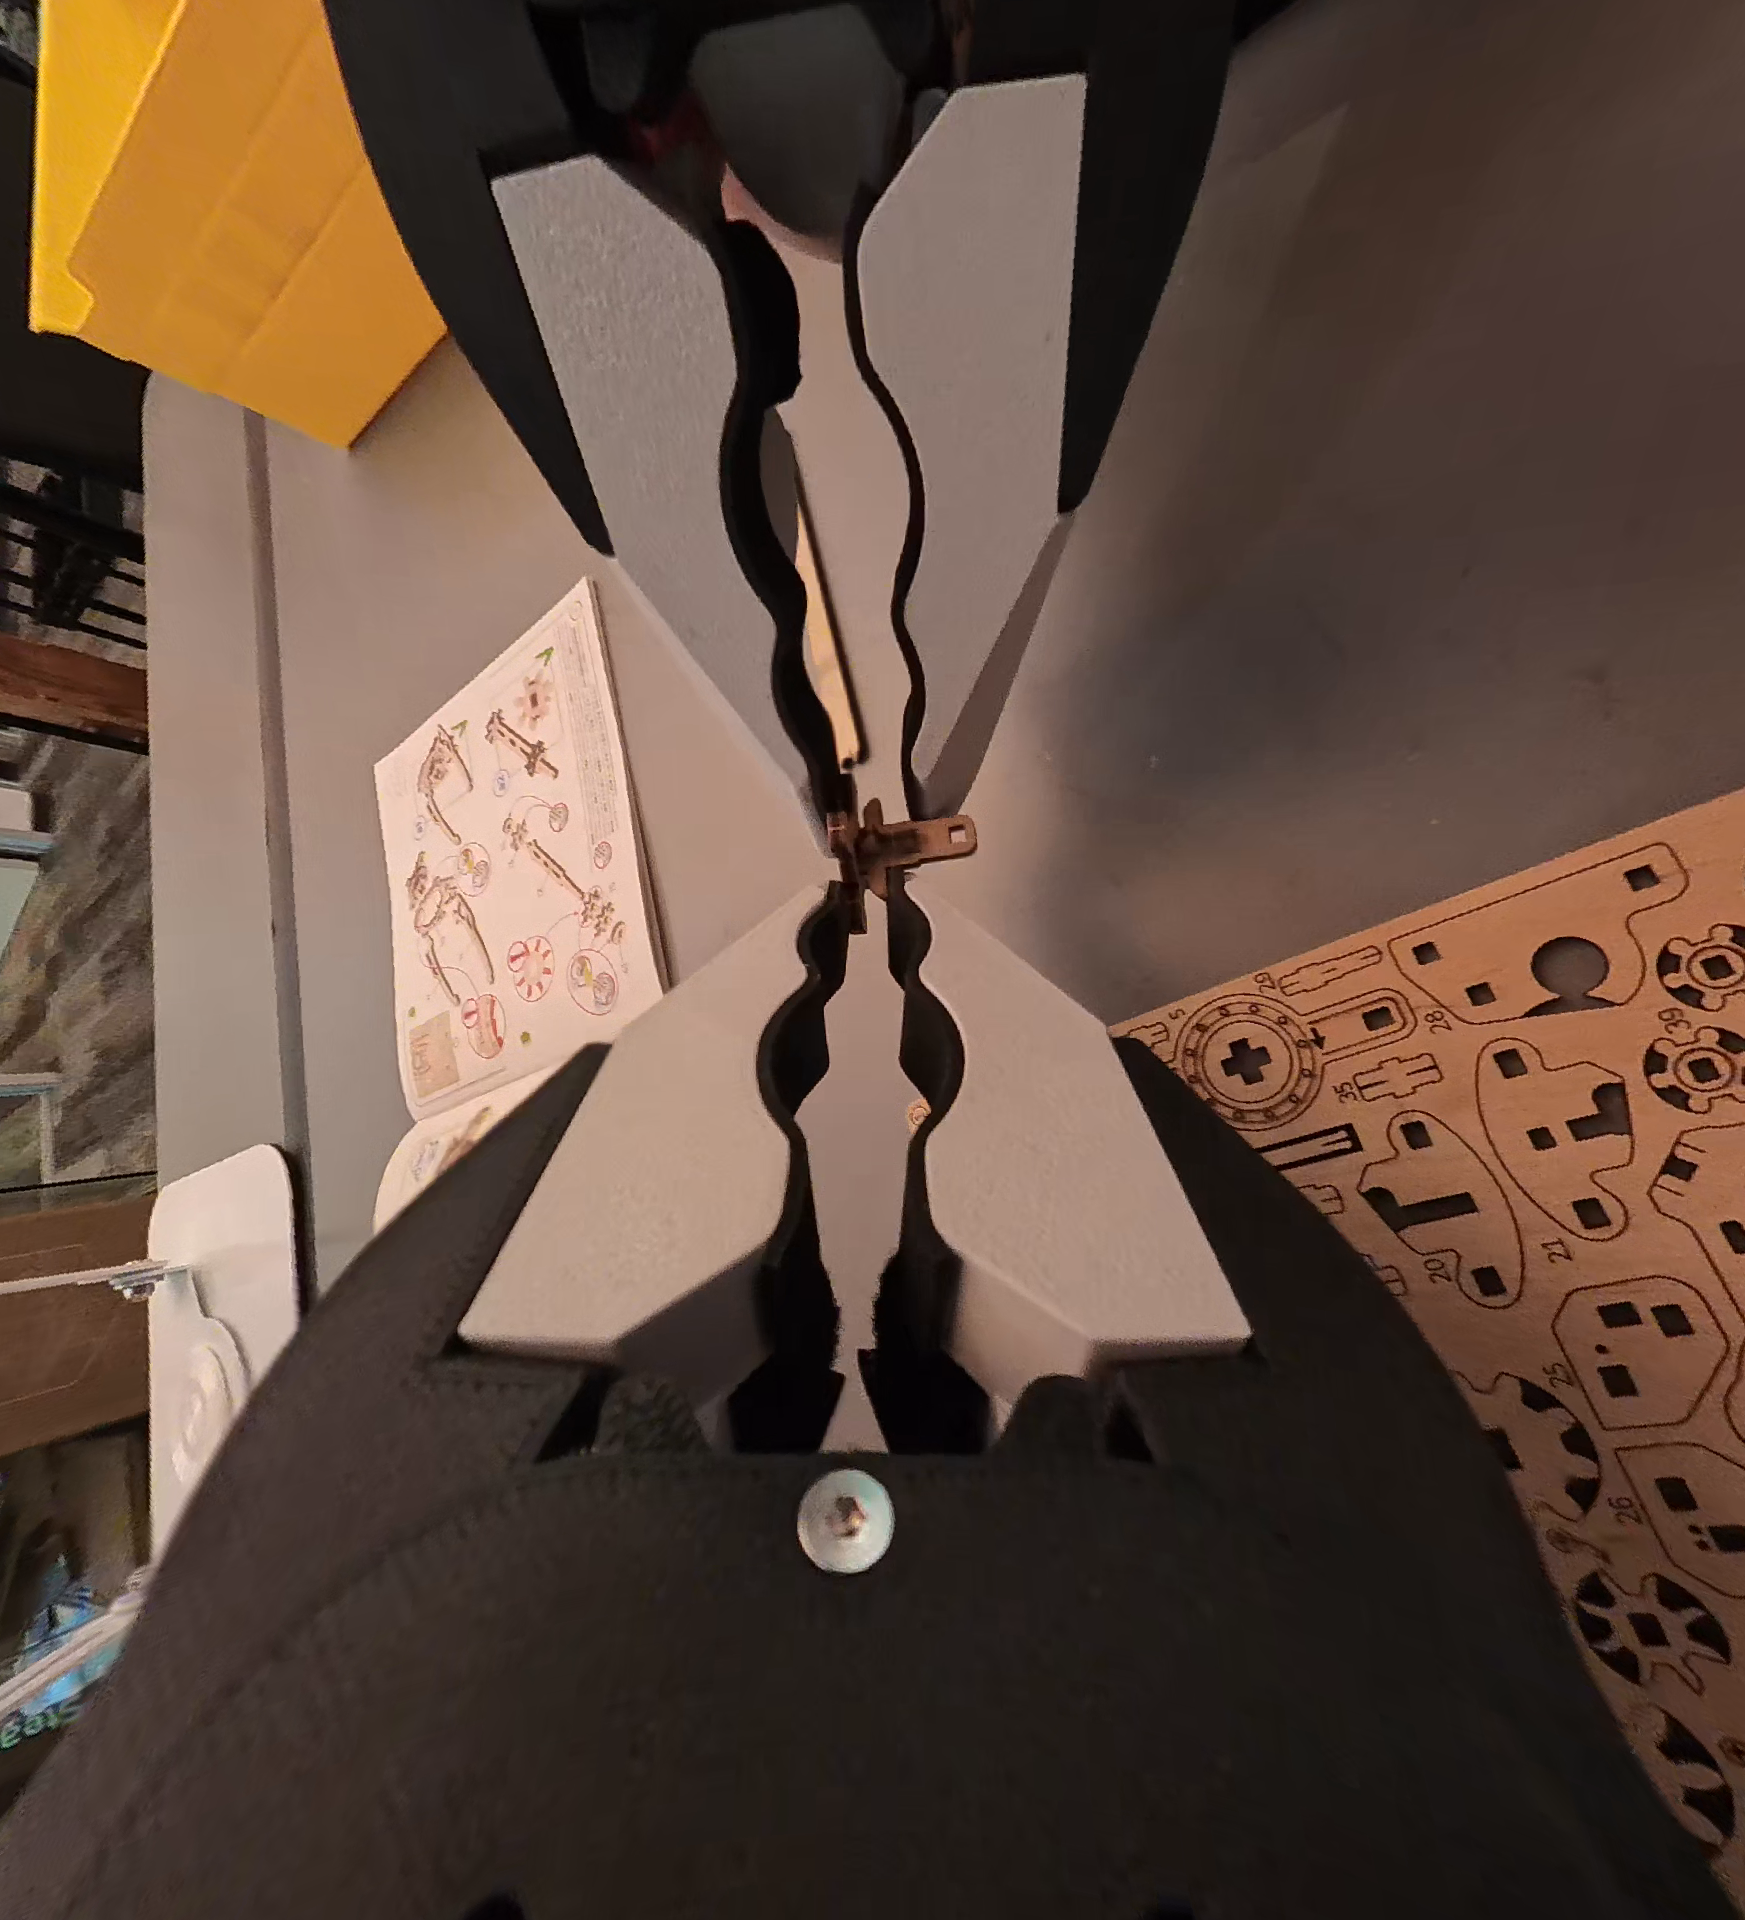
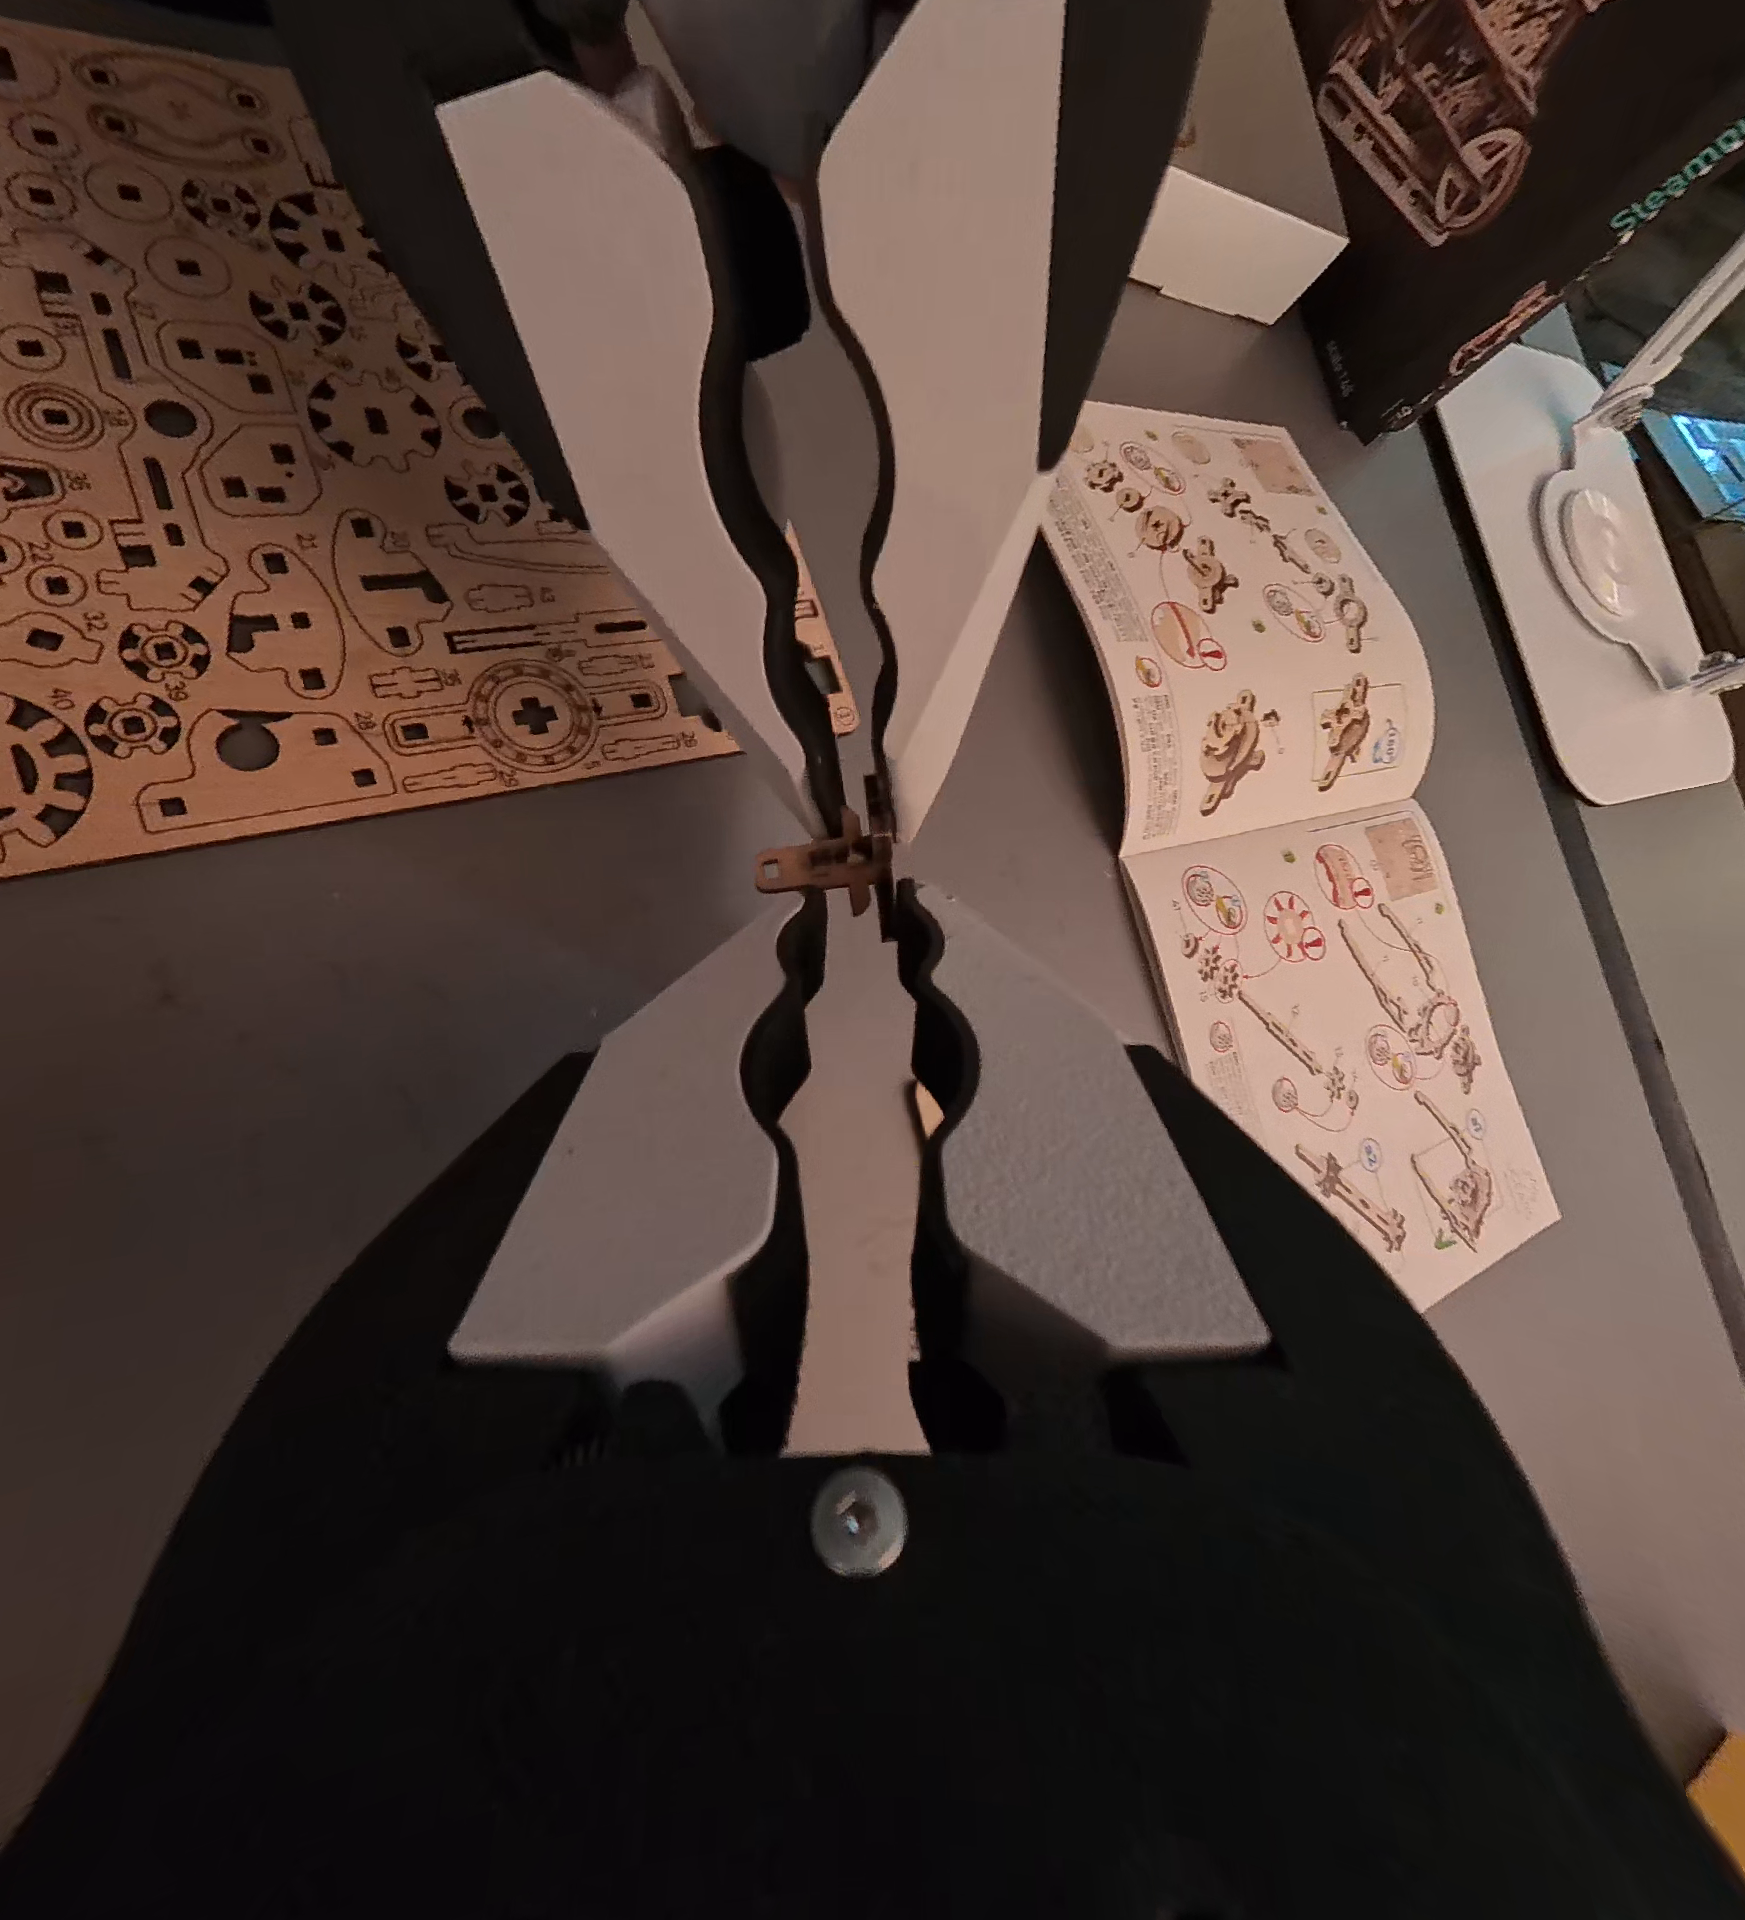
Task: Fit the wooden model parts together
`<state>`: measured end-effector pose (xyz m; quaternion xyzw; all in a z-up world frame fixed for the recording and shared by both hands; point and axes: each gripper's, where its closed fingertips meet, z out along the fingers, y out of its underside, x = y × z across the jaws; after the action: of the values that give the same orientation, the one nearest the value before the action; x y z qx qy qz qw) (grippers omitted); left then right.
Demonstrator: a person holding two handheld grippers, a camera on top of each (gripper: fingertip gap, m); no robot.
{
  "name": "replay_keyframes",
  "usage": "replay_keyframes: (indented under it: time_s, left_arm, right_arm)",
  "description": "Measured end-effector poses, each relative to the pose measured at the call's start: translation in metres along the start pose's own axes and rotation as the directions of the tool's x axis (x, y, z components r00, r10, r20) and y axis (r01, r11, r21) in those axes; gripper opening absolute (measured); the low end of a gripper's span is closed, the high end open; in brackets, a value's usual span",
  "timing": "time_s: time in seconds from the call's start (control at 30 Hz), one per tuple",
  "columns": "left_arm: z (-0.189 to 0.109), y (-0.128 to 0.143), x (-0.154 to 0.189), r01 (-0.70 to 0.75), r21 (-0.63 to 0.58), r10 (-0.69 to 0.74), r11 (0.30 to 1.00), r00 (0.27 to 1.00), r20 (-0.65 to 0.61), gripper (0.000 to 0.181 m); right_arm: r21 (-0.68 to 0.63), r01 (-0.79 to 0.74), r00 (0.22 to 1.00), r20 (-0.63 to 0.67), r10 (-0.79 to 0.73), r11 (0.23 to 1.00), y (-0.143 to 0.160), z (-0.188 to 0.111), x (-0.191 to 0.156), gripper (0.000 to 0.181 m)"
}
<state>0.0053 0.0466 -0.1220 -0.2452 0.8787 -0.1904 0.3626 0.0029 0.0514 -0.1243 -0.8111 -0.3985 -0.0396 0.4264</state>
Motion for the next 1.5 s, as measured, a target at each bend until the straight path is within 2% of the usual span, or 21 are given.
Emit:
replay_keyframes:
  time_s: [0.07,0.2,0.57,1.07,1.2,1.37,1.43,1.5]
  left_arm:
    - [0.001,-0.002,-0.003,-0.013,0.019,0.012,1.000,0.999,0.032,0.005]
    - [0.001,-0.006,-0.005,-0.067,0.030,0.064,0.997,0.994,0.086,0.005]
    - [-0.002,-0.007,-0.003,-0.083,0.020,0.081,0.996,0.994,0.073,0.005]
    - [-0.001,-0.006,0.001,-0.112,-0.007,0.112,0.994,0.991,0.069,0.005]
    - [-0.002,-0.011,-0.011,-0.162,0.006,0.158,0.987,0.972,0.175,0.006]
    - [-0.008,-0.020,-0.024,-0.334,-0.026,0.317,0.942,0.863,0.393,0.006]
    - [-0.013,-0.025,-0.028,-0.328,0.007,0.294,0.945,0.856,0.425,0.008]
    - [-0.023,-0.032,-0.034,-0.295,0.088,0.226,0.951,0.864,0.449,0.017]
  right_arm:
    - [-0.006,0.045,0.998,-0.045,-0.045,0.999,0.001,-0.002,0.005,0.006]
    - [-0.005,0.087,0.994,-0.064,-0.087,0.996,0.000,-0.006,0.007,0.005]
    - [-0.049,0.204,0.971,-0.119,-0.209,0.978,-0.003,-0.008,0.006,0.004]
    - [-0.058,0.215,0.970,-0.100,-0.220,0.975,-0.001,-0.006,0.002,0.004]
    - [-0.024,0.229,0.960,-0.158,-0.230,0.973,-0.004,-0.012,0.013,0.005]
    - [-0.020,0.339,0.905,-0.264,-0.332,0.940,-0.010,-0.022,0.024,0.006]
    - [-0.012,0.405,0.867,-0.311,-0.389,0.914,-0.015,-0.027,0.026,0.006]
    - [0.000,0.465,0.825,-0.363,-0.433,0.886,-0.023,-0.035,0.028,0.006]
